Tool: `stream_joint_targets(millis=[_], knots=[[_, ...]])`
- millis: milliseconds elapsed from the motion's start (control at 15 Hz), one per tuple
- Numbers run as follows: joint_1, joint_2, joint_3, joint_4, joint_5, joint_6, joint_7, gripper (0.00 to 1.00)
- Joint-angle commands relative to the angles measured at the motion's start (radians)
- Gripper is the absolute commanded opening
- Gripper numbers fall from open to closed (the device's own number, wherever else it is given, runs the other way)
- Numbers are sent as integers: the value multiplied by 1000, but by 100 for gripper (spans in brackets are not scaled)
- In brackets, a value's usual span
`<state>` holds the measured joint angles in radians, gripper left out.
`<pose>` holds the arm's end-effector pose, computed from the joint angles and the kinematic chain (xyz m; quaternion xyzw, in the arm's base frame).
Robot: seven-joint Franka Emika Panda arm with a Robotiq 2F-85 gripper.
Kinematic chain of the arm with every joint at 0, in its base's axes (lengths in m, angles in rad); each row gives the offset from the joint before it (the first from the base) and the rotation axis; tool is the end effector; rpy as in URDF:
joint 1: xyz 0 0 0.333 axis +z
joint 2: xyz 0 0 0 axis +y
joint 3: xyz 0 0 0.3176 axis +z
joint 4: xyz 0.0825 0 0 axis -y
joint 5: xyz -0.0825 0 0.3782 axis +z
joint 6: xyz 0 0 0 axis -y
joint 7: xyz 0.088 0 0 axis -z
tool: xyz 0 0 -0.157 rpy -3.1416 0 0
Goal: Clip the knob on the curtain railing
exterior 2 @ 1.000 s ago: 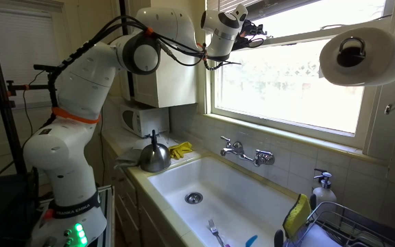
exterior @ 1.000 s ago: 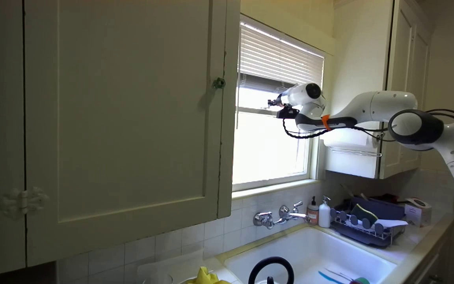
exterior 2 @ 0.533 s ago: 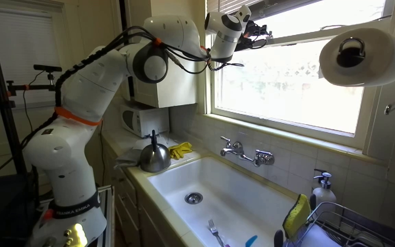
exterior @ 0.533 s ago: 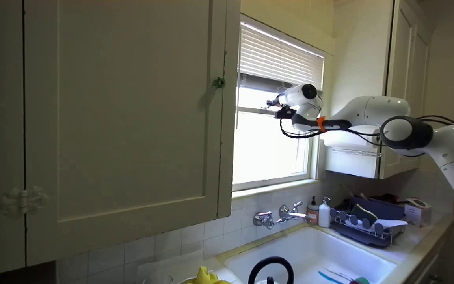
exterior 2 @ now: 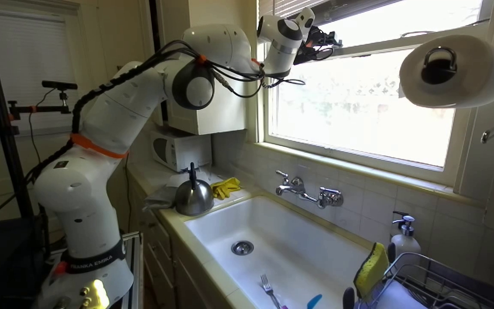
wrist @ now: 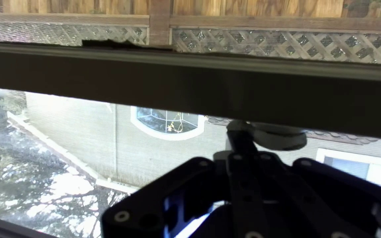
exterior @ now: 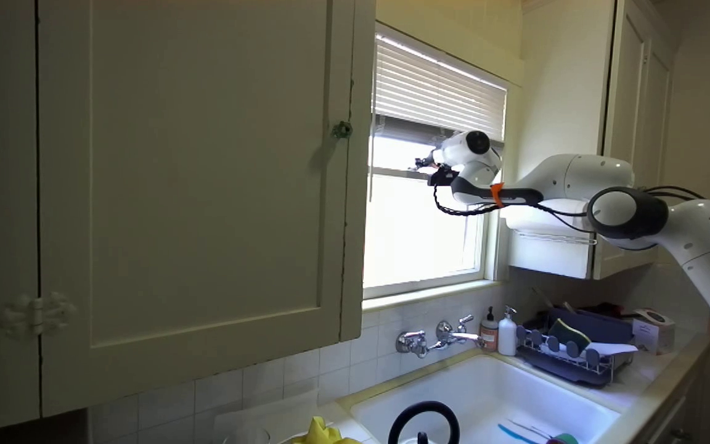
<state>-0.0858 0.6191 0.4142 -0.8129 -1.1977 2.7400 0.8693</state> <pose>0.7689 0.1225 0.7348 0.7283 -0.0147 0.6823 0.0618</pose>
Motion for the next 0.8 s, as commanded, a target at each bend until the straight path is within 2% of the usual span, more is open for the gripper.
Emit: stream_joint_targets(millis=[0, 133, 267, 400, 533, 667, 733], knots=[[20, 66, 23, 96, 34, -30, -81, 0], [1, 25, 31, 44, 34, -21, -98, 0], [-55, -59, 65, -85, 64, 25, -117, 0], [-137, -134, 138, -214, 151, 54, -165, 0], [-234, -176, 241, -286, 260, 89, -263, 0], [-338, -217, 361, -370, 373, 44, -406, 0], [-377, -261, 368, -415, 386, -27, -413, 0]])
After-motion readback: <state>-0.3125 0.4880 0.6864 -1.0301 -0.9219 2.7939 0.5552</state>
